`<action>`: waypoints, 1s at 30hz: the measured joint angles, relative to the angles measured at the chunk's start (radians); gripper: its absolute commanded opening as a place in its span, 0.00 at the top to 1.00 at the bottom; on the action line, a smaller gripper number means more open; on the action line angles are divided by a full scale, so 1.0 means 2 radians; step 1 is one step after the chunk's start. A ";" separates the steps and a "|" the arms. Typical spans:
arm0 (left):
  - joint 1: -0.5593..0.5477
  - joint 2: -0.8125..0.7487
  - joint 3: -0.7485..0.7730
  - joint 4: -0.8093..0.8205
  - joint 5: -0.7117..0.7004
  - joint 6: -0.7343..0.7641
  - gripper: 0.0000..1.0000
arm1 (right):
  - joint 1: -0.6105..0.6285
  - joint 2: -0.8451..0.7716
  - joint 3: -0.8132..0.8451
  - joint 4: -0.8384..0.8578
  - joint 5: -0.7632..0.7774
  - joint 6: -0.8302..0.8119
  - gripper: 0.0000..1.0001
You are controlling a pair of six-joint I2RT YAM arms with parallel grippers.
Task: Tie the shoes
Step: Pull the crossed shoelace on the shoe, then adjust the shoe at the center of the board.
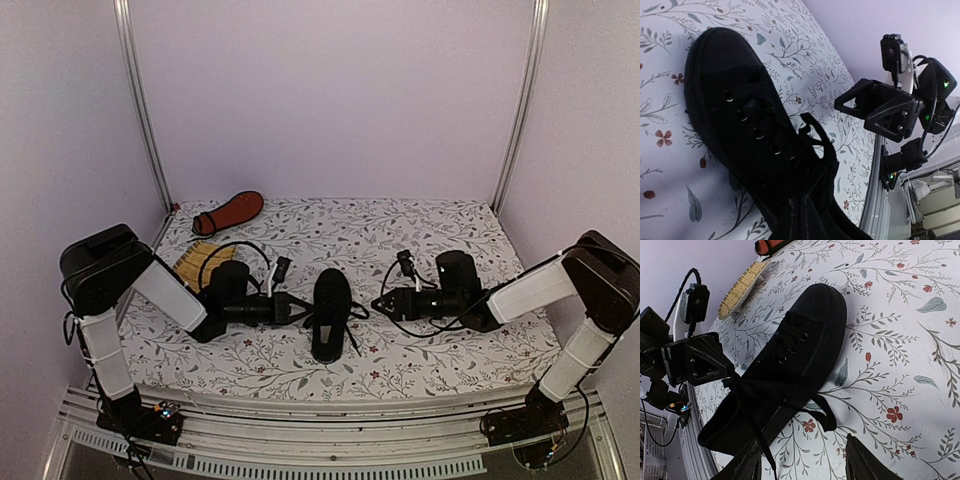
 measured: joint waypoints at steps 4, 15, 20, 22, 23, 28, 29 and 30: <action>0.010 -0.005 -0.031 0.014 -0.009 -0.011 1.00 | 0.000 -0.003 -0.004 0.000 0.004 0.000 0.43; 0.025 -0.020 -0.094 0.052 -0.031 -0.036 1.00 | -0.001 -0.005 -0.014 0.000 0.007 0.001 0.43; 0.036 -0.035 -0.125 0.064 -0.047 -0.046 0.82 | -0.001 -0.005 -0.015 0.000 0.007 0.003 0.42; 0.038 -0.036 -0.129 0.068 -0.049 -0.047 0.54 | -0.001 -0.006 -0.015 0.000 0.007 0.004 0.42; 0.038 -0.036 -0.128 0.069 -0.049 -0.051 0.46 | -0.001 -0.006 -0.015 0.000 0.007 0.004 0.42; 0.030 -0.027 -0.113 0.080 -0.035 -0.062 0.31 | -0.001 -0.011 -0.017 0.000 0.007 0.006 0.41; 0.026 -0.023 -0.108 0.083 -0.033 -0.065 0.30 | -0.001 -0.013 -0.018 0.000 0.008 0.008 0.41; 0.019 -0.016 -0.100 0.085 -0.027 -0.068 0.29 | -0.001 -0.015 -0.020 0.000 0.009 0.008 0.41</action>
